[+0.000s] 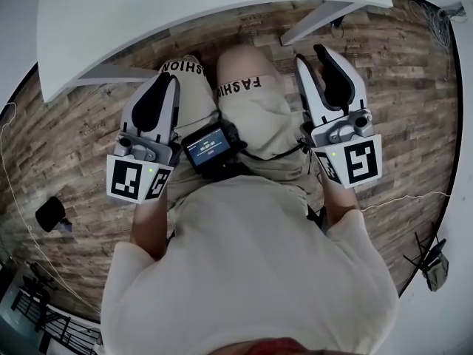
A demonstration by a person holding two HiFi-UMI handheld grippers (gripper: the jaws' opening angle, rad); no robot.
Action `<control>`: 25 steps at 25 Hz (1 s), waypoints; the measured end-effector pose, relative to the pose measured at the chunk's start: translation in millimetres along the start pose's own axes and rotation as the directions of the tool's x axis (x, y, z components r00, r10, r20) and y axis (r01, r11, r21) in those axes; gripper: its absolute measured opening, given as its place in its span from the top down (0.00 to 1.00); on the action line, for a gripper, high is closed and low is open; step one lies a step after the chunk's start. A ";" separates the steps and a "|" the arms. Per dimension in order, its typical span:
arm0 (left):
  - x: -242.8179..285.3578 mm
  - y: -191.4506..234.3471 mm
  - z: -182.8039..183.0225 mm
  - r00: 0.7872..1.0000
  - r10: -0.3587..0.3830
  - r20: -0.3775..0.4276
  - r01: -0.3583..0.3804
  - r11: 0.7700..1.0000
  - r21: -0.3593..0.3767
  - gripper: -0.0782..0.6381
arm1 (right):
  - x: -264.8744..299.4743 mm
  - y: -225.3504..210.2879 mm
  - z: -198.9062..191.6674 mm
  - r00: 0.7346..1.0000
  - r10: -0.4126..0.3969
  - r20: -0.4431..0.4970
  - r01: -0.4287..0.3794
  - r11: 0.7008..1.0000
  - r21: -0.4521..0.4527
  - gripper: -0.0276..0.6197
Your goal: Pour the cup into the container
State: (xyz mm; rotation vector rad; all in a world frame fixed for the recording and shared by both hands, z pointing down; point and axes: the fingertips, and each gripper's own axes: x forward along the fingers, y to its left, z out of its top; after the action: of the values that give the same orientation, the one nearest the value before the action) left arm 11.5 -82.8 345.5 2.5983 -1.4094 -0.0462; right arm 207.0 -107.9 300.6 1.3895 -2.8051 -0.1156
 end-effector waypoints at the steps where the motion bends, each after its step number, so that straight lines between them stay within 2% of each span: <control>1: -1.4 -0.6 1.5 1.000 0.002 0.000 -0.002 1.000 0.001 0.82 | 0.3 1.4 0.6 1.000 0.006 -0.002 -0.006 1.000 0.001 0.77; 16: 3.2 42.9 17.4 0.996 0.086 -0.009 -0.086 0.996 0.005 0.82 | 46.0 -0.8 5.5 0.999 0.039 -0.033 -0.040 0.999 -0.013 0.77; 25: 12.3 65.6 25.2 0.996 0.079 -0.029 -0.079 0.997 -0.002 0.82 | 80.4 -6.6 0.6 0.997 0.052 -0.056 -0.052 0.999 0.005 0.77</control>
State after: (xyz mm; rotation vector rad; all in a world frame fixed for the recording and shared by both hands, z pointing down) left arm -38.9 -131.6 333.1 2.5273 -1.4996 0.0004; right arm 163.5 -175.7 297.6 1.2983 -2.7941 -0.0708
